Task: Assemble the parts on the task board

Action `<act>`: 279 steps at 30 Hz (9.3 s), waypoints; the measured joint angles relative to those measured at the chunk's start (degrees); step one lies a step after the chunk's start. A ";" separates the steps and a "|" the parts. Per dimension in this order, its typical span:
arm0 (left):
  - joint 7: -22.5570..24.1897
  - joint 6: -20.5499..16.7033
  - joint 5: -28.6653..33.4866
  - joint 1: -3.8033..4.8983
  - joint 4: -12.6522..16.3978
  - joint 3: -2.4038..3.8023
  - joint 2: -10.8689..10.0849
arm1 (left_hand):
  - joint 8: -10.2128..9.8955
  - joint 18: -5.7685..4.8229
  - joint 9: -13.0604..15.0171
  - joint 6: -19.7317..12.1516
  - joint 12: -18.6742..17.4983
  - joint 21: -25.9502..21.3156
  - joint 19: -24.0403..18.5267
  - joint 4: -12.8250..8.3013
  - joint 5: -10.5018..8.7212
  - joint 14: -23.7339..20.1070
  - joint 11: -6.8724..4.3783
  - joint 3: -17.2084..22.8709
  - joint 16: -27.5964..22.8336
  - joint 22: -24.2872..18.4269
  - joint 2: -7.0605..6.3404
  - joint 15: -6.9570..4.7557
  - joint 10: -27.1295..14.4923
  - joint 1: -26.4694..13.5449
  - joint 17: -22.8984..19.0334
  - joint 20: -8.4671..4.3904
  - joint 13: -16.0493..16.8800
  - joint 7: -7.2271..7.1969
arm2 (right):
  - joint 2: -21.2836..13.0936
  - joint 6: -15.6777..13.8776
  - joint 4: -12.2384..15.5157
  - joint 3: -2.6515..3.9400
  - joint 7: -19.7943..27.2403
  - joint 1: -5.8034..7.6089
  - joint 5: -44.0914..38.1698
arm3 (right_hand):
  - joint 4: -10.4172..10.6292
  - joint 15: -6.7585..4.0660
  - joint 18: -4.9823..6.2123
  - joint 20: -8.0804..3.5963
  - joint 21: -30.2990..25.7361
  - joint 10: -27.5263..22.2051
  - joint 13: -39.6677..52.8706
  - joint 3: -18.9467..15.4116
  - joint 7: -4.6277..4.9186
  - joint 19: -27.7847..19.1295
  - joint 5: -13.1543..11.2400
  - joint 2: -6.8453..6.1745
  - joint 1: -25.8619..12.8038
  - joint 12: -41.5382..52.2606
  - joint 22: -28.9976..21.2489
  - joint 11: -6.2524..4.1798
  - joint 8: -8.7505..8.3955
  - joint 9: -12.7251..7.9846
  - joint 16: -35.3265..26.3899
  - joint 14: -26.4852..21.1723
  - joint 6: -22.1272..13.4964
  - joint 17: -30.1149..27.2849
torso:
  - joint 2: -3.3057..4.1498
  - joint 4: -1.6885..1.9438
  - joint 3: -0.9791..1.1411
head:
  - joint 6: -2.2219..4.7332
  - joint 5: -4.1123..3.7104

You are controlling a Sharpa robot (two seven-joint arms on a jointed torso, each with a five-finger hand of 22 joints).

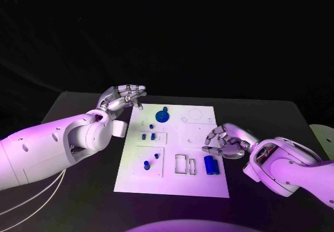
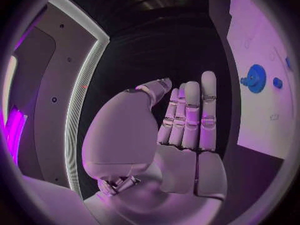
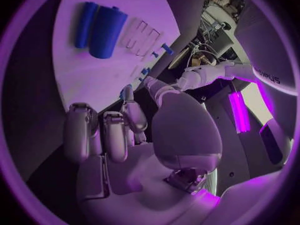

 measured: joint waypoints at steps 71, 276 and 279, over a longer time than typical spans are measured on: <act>-0.34 0.00 -0.04 0.00 0.72 -0.13 -1.11 | 0.21 0.00 0.00 0.00 0.22 0.00 0.00 0.00 0.00 0.00 0.21 0.00 0.00 -0.04 0.23 0.00 -0.20 -0.23 -0.09 0.00 0.07 0.00 | 4.05 1.37 0.94 -0.19 -17.89 -7.56 -17.66 | 5.90 -0.40 0.01 -0.02 1.45 1.66 5.55 -6.68 -0.67 -0.03 1.30 0.06 -1.42 6.44 0.00 -0.37 3.86 4.26 0.50 -0.01 -0.47 -0.04 | -0.18 -0.52 -0.22 | -1.25 -3.39; -1.03 0.67 -0.06 -0.14 0.94 -0.40 -1.92 | 0.72 0.00 0.01 0.00 0.94 -0.23 0.00 -0.17 0.00 0.00 0.21 0.17 0.00 -0.15 0.45 0.00 -1.02 -0.45 -0.28 0.00 0.16 0.00 | 0.86 1.09 0.49 -0.20 -17.82 -8.02 -23.17 | 3.25 -1.61 -0.45 -1.45 -1.58 1.39 8.14 -21.41 -2.42 0.16 -6.59 7.15 14.68 1.04 -0.01 -1.66 1.69 4.61 0.59 -0.03 3.12 -0.05 | -0.26 -0.69 -0.30 | -0.60 -3.64; -1.07 0.72 -0.06 -0.14 0.95 -0.40 -1.95 | 0.72 0.00 0.00 0.00 0.94 -0.23 0.00 -0.17 0.00 0.00 0.21 0.17 0.00 -0.15 0.45 0.00 -1.02 -0.46 -0.28 0.00 0.16 0.00 | 1.17 1.47 0.57 -0.13 -17.85 -8.07 -24.59 | 2.26 -1.71 -0.45 -1.45 -1.58 1.38 10.07 -19.75 -2.50 0.16 -7.32 6.38 16.44 0.78 -0.01 -1.70 0.75 3.25 0.59 -0.14 3.45 -0.05 | -0.29 -0.66 -0.32 | -0.61 -3.63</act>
